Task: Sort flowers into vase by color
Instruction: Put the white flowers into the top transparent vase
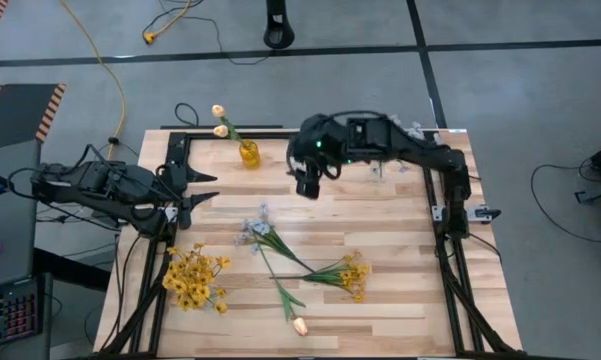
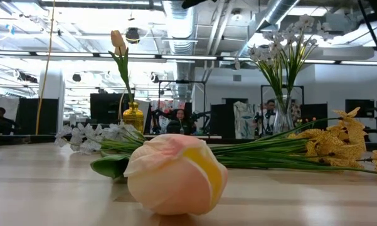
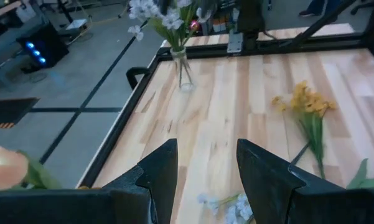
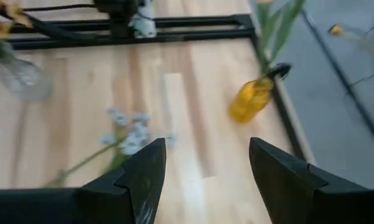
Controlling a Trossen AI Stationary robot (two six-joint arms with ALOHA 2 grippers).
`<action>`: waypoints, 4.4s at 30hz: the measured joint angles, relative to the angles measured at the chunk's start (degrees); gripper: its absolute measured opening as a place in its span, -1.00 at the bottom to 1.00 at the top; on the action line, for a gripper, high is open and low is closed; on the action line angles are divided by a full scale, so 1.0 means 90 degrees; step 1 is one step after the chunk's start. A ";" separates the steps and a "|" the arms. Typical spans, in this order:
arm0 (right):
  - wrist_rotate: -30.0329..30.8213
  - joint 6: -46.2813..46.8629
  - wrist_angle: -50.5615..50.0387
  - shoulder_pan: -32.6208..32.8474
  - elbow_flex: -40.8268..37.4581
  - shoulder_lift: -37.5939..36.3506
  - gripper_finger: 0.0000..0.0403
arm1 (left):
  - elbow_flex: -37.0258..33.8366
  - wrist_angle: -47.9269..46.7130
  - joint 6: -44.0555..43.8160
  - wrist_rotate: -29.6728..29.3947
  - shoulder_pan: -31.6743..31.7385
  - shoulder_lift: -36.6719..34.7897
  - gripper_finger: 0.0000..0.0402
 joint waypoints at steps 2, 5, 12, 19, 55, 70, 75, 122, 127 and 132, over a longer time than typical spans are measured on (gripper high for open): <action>-0.0002 0.0315 -0.0093 0.0205 -0.0009 0.0007 0.28 | 0.0000 0.0199 0.0005 0.0153 0.0000 0.0085 -0.24; -0.0003 0.0778 -0.0073 0.0535 -0.0208 -0.0008 0.28 | 0.0000 0.0446 0.0027 0.0547 0.0000 0.0250 -0.24; 0.0129 0.1926 0.0513 0.1279 -0.1321 0.0008 0.28 | -0.0001 0.0505 -0.0132 0.1515 -0.0007 0.0628 -0.24; 0.0176 0.2947 0.1413 0.1723 -0.2560 0.0013 0.28 | 0.0000 0.0611 -0.0112 0.1695 -0.0010 0.0693 -0.24; 0.1142 0.3917 0.5355 0.2016 -0.5772 0.0387 0.28 | -0.0001 0.0593 -0.0138 0.1785 -0.0007 0.0695 -0.24; 0.1478 0.3622 0.5731 0.1973 -0.5728 0.1391 0.28 | -0.0005 0.0610 -0.0257 0.1740 -0.0007 0.0802 -0.24; 0.1422 0.3573 0.6097 0.1961 -0.5710 0.1592 0.28 | -0.0005 0.0552 -0.0260 0.1741 -0.0007 0.0895 -0.24; 0.2082 0.1671 0.6094 0.1652 -0.6186 -0.1105 -0.80 | -0.2344 0.1652 -0.1241 0.1486 -0.0007 -0.2038 -0.24; 0.2687 0.1460 0.6902 0.1712 -0.7379 -0.2374 -0.80 | -0.2910 0.2127 -0.1242 0.1322 -0.0007 -0.2326 -0.24; 0.3001 0.0761 0.8952 0.1958 -0.8933 -0.3424 -0.79 | -0.3495 0.2940 -0.1042 0.1071 -0.0007 -0.2515 -0.24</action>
